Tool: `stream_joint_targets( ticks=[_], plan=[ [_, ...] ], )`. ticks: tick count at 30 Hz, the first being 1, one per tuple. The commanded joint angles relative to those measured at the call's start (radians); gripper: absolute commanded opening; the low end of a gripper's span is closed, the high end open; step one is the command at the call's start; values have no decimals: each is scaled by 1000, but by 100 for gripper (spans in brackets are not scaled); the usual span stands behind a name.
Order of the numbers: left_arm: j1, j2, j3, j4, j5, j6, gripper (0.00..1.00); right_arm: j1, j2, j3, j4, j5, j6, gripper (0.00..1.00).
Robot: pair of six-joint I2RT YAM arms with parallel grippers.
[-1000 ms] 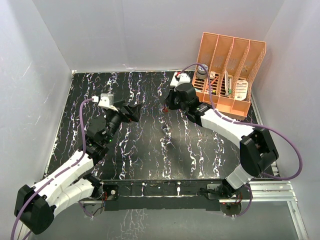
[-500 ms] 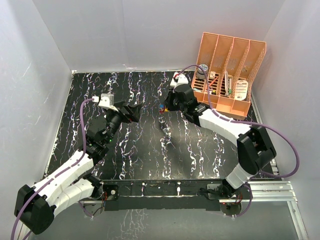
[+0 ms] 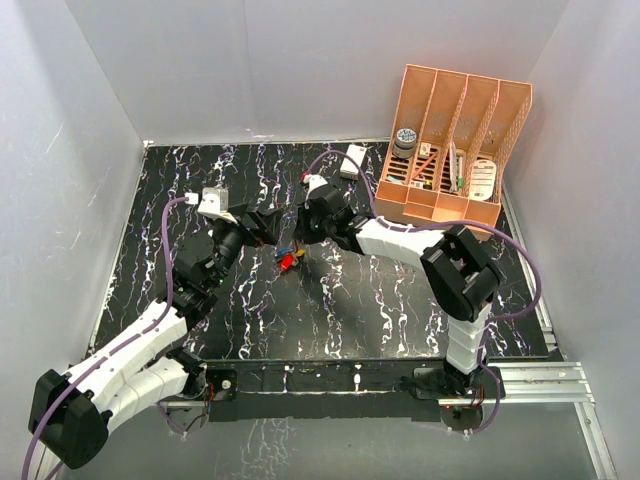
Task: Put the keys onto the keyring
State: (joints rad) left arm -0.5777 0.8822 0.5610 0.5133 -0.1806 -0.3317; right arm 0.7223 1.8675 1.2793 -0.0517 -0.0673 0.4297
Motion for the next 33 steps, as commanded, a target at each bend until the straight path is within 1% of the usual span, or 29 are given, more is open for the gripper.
stream_joint_targets(
  ticks=[1, 8, 12, 21, 25, 26, 27, 29, 31, 33],
  plan=[
    [8, -24, 18, 0, -19, 16, 99, -5, 14, 35, 94, -43, 18, 0],
    [9, -2, 17, 13, -4, 8, 99, -7, 9, -11, 160, -7, 24, 0],
    [10, 7, 14, 21, 1, 3, 99, -15, -5, -55, 224, 15, 39, 0],
    [12, 20, 18, 21, 11, -1, 99, -61, 6, -123, 352, 13, 80, 0],
    [13, 26, 20, 22, 12, -2, 99, -85, 4, -144, 374, 37, 99, 0],
    [12, 27, 20, 22, 12, -3, 99, -92, 2, -150, 373, 43, 103, 4],
    [13, 29, 23, 20, 14, -3, 99, -100, -1, -156, 372, 50, 106, 12],
    [12, 31, 26, 15, 11, -5, 99, -118, -19, -173, 363, 69, 116, 38],
    [12, 23, 24, 15, 4, -11, 99, -145, -66, -204, 355, 98, 127, 56],
    [12, 8, 20, 16, -10, -14, 99, -173, -136, -249, 354, 129, 131, 67]
  ],
)
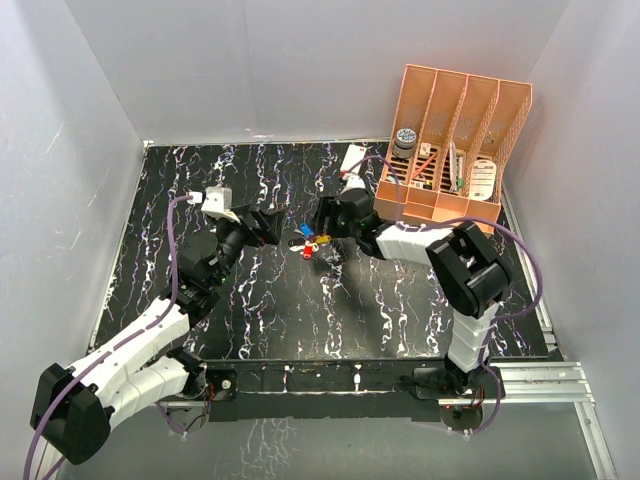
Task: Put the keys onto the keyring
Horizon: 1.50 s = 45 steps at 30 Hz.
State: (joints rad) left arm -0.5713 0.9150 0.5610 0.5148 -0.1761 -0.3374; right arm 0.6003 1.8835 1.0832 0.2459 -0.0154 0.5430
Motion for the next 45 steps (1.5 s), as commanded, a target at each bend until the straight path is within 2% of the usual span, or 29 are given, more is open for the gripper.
stream_joint_targets(
  ticks=[1, 5, 6, 11, 18, 22, 28, 32, 36, 40, 45],
  plan=[
    [6, -32, 20, 12, -22, -7, 99, -65, -196, -73, 51, 91, 13, 72],
    [8, -34, 58, -47, -45, 8, 99, -84, -330, -111, -8, 187, -21, 96],
    [7, -26, 87, -76, -47, 10, 99, -86, -359, -116, -16, 209, -28, 98],
    [8, 23, 186, -195, -32, 4, 99, -94, -478, -120, -80, 308, -43, 98],
    [7, 30, 214, -208, -4, -4, 99, -96, -603, -148, -108, 436, -26, 98],
    [7, 35, 215, -218, -21, -23, 99, -98, -608, -140, -159, 524, -6, 98],
    [7, -2, 190, -201, -55, -36, 99, -100, -580, -140, -168, 542, 62, 98],
    [8, -58, 170, -210, -121, -36, 99, -113, -585, -140, -231, 607, 165, 98],
    [9, -179, 112, -239, -275, -76, 99, -149, -634, -179, -246, 591, 267, 98],
    [10, -306, 61, -287, -414, -118, 99, -155, -668, -208, -220, 572, 272, 98],
    [9, -340, 79, -347, -432, -127, 99, -155, -668, -195, -247, 551, 260, 98]
  ],
)
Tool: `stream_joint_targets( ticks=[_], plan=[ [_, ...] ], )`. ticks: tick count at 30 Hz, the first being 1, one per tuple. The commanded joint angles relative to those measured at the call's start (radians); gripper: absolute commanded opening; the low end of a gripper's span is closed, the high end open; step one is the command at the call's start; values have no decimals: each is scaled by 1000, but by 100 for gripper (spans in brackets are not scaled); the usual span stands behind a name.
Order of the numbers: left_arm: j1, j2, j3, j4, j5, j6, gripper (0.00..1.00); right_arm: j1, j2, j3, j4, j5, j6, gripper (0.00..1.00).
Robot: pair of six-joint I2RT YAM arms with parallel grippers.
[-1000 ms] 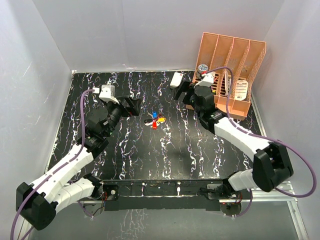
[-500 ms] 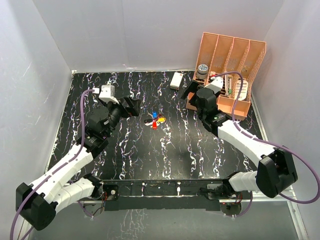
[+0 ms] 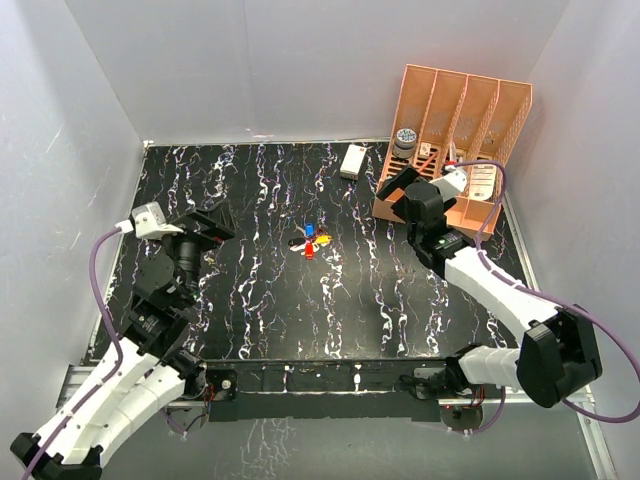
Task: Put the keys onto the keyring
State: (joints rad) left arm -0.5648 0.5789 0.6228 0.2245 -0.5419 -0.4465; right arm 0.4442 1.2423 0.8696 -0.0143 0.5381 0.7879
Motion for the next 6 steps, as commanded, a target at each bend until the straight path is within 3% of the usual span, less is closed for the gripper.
stream_joint_targets(
  ticks=[1, 6],
  plan=[
    [3, 2, 21, -65, -60, -19, 99, 1, -28, 16, 15, -7, 14, 98],
    [3, 39, 29, -58, -27, -19, 99, 1, -36, 10, 15, -25, 11, 98]
  ],
)
